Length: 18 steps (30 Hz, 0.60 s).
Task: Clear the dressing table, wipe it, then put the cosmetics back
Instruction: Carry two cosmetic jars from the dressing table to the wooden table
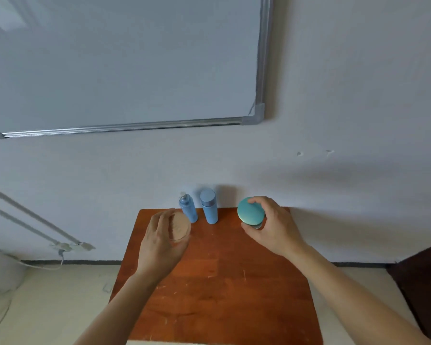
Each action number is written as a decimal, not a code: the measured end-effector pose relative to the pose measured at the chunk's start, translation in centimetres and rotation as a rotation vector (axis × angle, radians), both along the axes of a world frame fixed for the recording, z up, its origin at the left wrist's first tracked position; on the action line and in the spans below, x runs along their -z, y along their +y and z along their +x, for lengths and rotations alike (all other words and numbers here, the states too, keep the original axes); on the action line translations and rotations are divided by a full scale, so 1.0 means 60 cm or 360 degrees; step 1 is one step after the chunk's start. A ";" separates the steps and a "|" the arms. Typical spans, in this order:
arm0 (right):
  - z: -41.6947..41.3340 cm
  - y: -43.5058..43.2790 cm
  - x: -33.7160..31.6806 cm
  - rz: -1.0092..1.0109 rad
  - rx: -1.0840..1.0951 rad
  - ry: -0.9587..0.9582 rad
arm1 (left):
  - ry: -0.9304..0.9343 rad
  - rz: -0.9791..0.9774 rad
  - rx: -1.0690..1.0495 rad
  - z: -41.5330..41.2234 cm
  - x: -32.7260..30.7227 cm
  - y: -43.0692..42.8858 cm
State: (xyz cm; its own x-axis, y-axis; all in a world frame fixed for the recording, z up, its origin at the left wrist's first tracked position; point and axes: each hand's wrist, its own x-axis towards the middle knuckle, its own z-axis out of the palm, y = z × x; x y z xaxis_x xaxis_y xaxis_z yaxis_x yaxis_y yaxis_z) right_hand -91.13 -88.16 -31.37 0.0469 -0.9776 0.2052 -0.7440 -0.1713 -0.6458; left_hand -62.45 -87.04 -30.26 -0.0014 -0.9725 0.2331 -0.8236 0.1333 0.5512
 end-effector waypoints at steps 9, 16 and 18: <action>0.094 -0.059 0.124 0.0436 0.0400 0.0052 | -0.0078 0.0392 0.0152 0.115 0.131 -0.140; 0.134 -0.099 0.195 0.0557 0.0535 0.0171 | -0.0048 0.0465 0.0153 0.126 0.204 -0.209; 0.147 -0.116 0.208 0.0553 0.0517 0.0167 | -0.0016 0.0492 0.0126 0.126 0.216 -0.231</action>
State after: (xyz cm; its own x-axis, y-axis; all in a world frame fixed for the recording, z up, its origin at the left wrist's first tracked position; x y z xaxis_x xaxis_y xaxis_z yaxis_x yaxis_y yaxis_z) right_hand -82.34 -95.11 -43.87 -0.2688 -0.9550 -0.1255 -0.7874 0.2929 -0.5424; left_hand -54.87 -100.92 -43.24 -0.0806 -0.9940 -0.0738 -0.8231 0.0246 0.5673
